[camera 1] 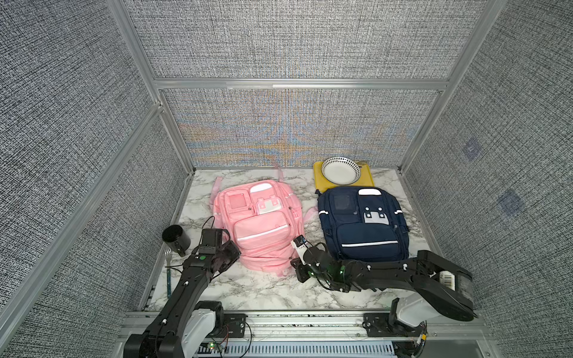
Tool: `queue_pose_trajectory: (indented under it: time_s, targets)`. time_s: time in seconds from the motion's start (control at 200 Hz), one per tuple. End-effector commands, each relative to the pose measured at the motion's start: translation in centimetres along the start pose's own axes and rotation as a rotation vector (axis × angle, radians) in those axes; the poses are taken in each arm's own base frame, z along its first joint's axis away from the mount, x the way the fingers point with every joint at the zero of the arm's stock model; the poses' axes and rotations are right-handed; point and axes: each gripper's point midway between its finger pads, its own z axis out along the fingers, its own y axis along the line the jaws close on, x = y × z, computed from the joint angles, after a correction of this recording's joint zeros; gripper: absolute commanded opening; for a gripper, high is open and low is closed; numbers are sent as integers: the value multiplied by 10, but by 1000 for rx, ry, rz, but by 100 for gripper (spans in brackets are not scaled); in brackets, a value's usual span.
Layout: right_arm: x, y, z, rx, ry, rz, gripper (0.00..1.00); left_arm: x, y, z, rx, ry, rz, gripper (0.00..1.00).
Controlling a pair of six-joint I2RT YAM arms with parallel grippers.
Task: Zip up the backpack
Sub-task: Zip the zipper on the backpack.
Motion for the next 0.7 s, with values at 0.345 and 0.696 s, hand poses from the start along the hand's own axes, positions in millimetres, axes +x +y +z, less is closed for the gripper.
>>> queue_pose_trajectory:
  time_s: [0.345, 0.696]
  targets:
    - [15, -29, 3, 94, 94, -33, 0, -76, 29, -17, -188, -214, -20, 0]
    - [-17, 11, 25, -27, 1, 1, 0, -98, 8, -46, -138, -265, 0, 11]
